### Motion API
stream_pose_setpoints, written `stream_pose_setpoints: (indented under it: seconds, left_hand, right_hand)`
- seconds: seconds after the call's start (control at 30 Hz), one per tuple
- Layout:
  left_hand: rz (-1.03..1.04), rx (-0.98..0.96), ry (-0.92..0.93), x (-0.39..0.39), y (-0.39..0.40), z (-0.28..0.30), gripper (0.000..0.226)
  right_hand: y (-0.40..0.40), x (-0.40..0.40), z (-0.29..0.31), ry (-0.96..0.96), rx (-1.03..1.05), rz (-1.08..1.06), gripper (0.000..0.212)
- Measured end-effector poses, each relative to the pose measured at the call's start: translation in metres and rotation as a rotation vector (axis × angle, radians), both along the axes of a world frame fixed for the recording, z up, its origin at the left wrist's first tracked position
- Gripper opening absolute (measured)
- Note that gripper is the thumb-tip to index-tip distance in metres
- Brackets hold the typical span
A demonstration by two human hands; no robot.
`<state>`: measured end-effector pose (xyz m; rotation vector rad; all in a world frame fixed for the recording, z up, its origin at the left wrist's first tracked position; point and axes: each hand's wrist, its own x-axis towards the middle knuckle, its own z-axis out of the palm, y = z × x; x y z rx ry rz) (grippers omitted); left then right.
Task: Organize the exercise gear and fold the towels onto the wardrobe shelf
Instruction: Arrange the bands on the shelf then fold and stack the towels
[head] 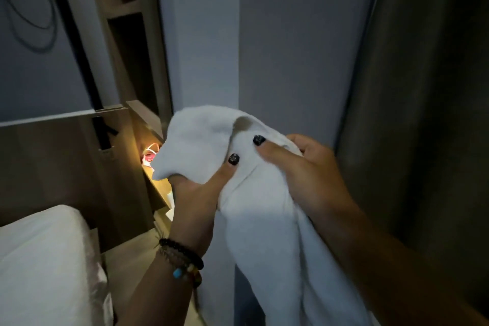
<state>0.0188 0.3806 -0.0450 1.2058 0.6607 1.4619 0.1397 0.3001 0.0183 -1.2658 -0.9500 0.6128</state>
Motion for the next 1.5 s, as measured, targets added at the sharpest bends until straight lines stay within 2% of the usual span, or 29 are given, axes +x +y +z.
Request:
stream_pose_setpoints:
  seconds: [0.13,0.2,0.23,0.27,0.33,0.37,0.5,0.67,0.83,0.9,1.0,1.07,1.17,1.3,1.5]
  left_hand:
    - [0.115,-0.116,0.001,-0.011,0.012,-0.007,0.128]
    - [0.205,-0.123,0.053,-0.023,0.02,-0.011,0.127]
    - [0.228,-0.094,0.105,-0.03,0.025,-0.015,0.113]
    - [0.223,-0.067,0.165,-0.038,0.031,-0.02,0.09]
    - [0.176,-0.055,0.266,-0.051,0.044,-0.028,0.041]
    - [0.168,-0.066,0.293,-0.057,0.052,-0.035,0.026]
    - [0.134,-0.158,0.315,-0.076,0.081,-0.052,0.014]
    - [0.148,-0.301,0.396,-0.109,0.139,-0.069,0.023]
    - [0.159,-0.283,0.373,-0.143,0.197,-0.061,0.024]
    - [0.207,-0.306,0.283,-0.16,0.22,-0.059,0.022]
    - [0.225,-0.454,-0.011,-0.188,0.252,-0.06,0.016]
    - [0.226,-0.493,-0.068,-0.202,0.269,-0.062,0.018]
    - [0.212,-0.525,-0.104,-0.213,0.293,-0.064,0.022]
    - [0.197,-0.504,-0.027,-0.227,0.326,-0.069,0.028]
    - [0.324,-0.454,0.112,-0.235,0.371,-0.071,0.025]
  right_hand:
    - [0.022,-0.01,-0.008,0.041,-0.074,0.022,0.044]
    - [0.03,-0.017,-0.017,0.059,-0.081,0.019,0.053]
    - [0.035,-0.02,-0.022,0.052,-0.089,0.019,0.053]
    - [0.04,-0.024,-0.026,0.038,-0.11,0.022,0.048]
    - [0.054,-0.032,-0.03,0.026,-0.164,0.025,0.029]
    - [0.062,-0.037,-0.031,0.023,-0.186,0.023,0.019]
    - [0.103,-0.058,-0.043,-0.048,-0.167,0.035,0.009]
    - [0.164,-0.094,-0.046,-0.064,-0.166,0.102,0.013]
    - [0.224,-0.125,-0.033,-0.079,-0.186,0.128,0.018]
    - [0.246,-0.134,-0.027,-0.047,-0.131,0.075,0.021]
    - [0.276,-0.141,-0.015,0.081,-0.007,-0.045,0.023]
    - [0.294,-0.148,-0.012,0.085,0.051,-0.03,0.018]
    - [0.317,-0.16,-0.016,-0.024,0.063,0.015,0.003]
    - [0.345,-0.16,-0.028,-0.093,0.071,-0.034,0.016]
    - [0.383,-0.168,-0.054,-0.11,0.111,0.027,0.014]
